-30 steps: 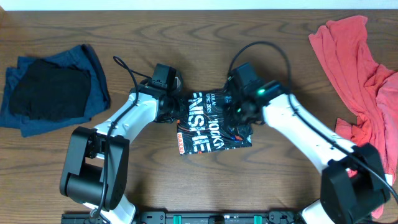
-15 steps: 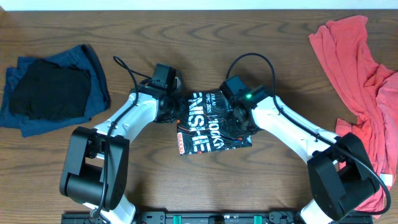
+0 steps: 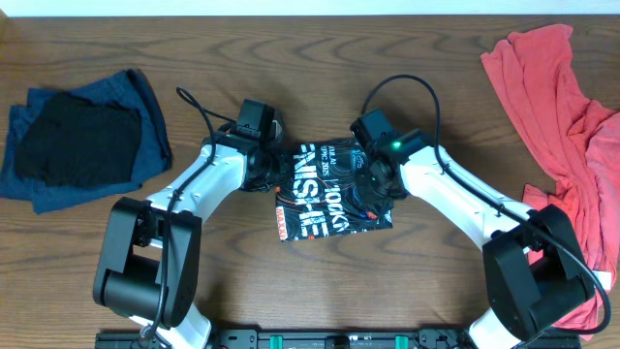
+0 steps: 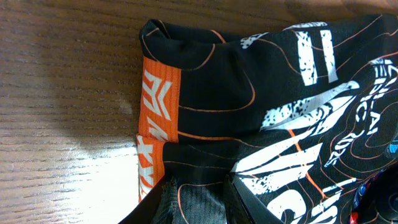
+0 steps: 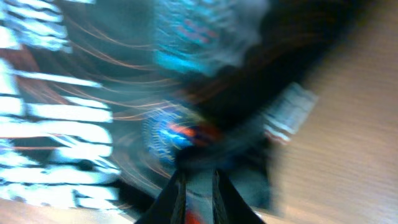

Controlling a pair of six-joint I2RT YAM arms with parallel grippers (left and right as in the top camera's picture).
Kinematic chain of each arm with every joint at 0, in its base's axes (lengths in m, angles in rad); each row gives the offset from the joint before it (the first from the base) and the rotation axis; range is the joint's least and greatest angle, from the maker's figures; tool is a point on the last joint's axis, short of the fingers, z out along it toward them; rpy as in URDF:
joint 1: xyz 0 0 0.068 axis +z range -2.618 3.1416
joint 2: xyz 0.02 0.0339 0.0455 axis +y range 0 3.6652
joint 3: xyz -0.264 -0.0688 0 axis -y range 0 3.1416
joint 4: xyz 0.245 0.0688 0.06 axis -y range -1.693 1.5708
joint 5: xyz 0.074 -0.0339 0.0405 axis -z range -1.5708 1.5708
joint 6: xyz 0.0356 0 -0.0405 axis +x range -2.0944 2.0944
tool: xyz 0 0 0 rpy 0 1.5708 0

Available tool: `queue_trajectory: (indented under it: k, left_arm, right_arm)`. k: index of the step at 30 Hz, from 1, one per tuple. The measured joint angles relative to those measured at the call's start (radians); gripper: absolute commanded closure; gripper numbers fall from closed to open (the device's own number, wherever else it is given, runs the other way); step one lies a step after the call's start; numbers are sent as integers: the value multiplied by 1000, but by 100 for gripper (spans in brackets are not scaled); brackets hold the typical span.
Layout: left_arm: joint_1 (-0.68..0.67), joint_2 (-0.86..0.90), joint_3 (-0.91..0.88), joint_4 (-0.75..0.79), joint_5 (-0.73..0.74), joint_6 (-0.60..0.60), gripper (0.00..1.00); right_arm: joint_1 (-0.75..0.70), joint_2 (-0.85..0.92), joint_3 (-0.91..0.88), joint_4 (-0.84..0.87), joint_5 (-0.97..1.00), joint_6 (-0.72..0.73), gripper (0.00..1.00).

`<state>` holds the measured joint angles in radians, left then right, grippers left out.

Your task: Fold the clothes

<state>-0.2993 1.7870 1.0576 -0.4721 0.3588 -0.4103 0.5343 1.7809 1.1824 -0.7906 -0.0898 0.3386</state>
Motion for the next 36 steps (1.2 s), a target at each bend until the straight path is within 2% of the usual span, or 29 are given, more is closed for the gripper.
queue_trajectory:
  k: [5,20,29,36]
  left_arm:
    - [0,0,0,-3,0,0,72]
    - [0,0,0,-3,0,0,73]
    - [0,0,0,-3,0,0,73]
    - [0,0,0,-4,0,0,73]
  right_arm:
    - [7,0,0,47,-128,-48,82]
    - [9,46,-47,9,-9,-63,83]
    - [-11,56,-60,-109,202,98,85]
    - [-35,53,-60,-129,270,155,86]
